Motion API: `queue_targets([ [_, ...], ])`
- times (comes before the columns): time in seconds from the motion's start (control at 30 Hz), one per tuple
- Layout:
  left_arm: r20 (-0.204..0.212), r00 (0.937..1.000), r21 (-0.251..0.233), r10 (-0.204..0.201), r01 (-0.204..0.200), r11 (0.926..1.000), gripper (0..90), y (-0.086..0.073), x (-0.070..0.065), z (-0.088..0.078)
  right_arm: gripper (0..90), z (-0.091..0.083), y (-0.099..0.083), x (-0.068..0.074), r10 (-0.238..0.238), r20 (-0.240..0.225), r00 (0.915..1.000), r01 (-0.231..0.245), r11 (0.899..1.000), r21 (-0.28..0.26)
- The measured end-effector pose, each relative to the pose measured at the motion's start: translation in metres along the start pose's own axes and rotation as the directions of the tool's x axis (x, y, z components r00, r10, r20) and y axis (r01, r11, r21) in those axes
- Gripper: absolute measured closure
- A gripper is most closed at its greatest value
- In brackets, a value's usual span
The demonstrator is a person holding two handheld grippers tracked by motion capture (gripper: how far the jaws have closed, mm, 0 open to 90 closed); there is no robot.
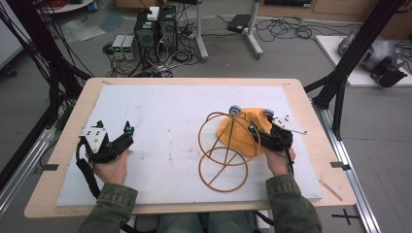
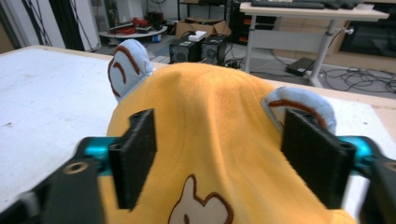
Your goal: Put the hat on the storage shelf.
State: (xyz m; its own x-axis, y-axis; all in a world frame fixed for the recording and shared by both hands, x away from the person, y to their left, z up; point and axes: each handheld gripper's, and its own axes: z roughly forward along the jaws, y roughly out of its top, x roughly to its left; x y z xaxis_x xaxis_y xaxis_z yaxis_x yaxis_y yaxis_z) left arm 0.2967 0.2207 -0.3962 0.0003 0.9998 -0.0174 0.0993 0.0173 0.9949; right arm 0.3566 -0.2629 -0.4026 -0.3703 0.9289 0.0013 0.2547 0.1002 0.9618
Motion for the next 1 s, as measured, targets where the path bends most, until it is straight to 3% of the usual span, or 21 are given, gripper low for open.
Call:
queue_targets([
  [0.17, 0.002, 1.0000, -0.001, 0.002, -0.002, 1.0000, 15.8, 0.0000, -0.0005, 0.0002, 43.3, 0.0037, -0.0058, 0.0034, -0.007, -0.012, 0.9999, 0.007, 1.000, 0.014],
  [0.23, 0.003, 1.0000, -0.002, 0.001, -0.001, 1.0000, 15.8, 0.0000, -0.0006, 0.0002, 58.6, 0.0050, -0.0077, 0.0039, -0.008, 0.002, 1.0000, 0.008, 1.000, 0.006],
  [0.3, 0.004, 1.0000, -0.001, 0.002, -0.002, 1.0000, 15.8, -0.0001, -0.0007, 0.0003, 63.3, 0.0049, -0.0078, 0.0040, 0.002, 0.005, 1.0000, -0.003, 1.000, 0.004],
  [0.37, 0.005, 1.0000, -0.001, 0.002, -0.002, 1.0000, 15.8, -0.0001, -0.0005, 0.0005, 73.5, 0.0043, -0.0081, 0.0026, 0.004, 0.010, 0.9999, -0.004, 1.000, -0.003],
  [0.4, 0.005, 1.0000, -0.001, 0.001, -0.001, 1.0000, 15.8, -0.0001, -0.0007, 0.0005, 86.8, 0.0032, -0.0084, 0.0015, 0.006, 0.006, 1.0000, -0.006, 1.000, -0.011],
  [1.0, 0.006, 1.0000, -0.005, 0.001, -0.001, 1.0000, 15.9, 0.0001, -0.0003, 0.0005, 89.8, -0.0012, -0.0062, -0.0004, 0.038, 0.071, 0.9968, -0.036, 0.999, -0.025],
])
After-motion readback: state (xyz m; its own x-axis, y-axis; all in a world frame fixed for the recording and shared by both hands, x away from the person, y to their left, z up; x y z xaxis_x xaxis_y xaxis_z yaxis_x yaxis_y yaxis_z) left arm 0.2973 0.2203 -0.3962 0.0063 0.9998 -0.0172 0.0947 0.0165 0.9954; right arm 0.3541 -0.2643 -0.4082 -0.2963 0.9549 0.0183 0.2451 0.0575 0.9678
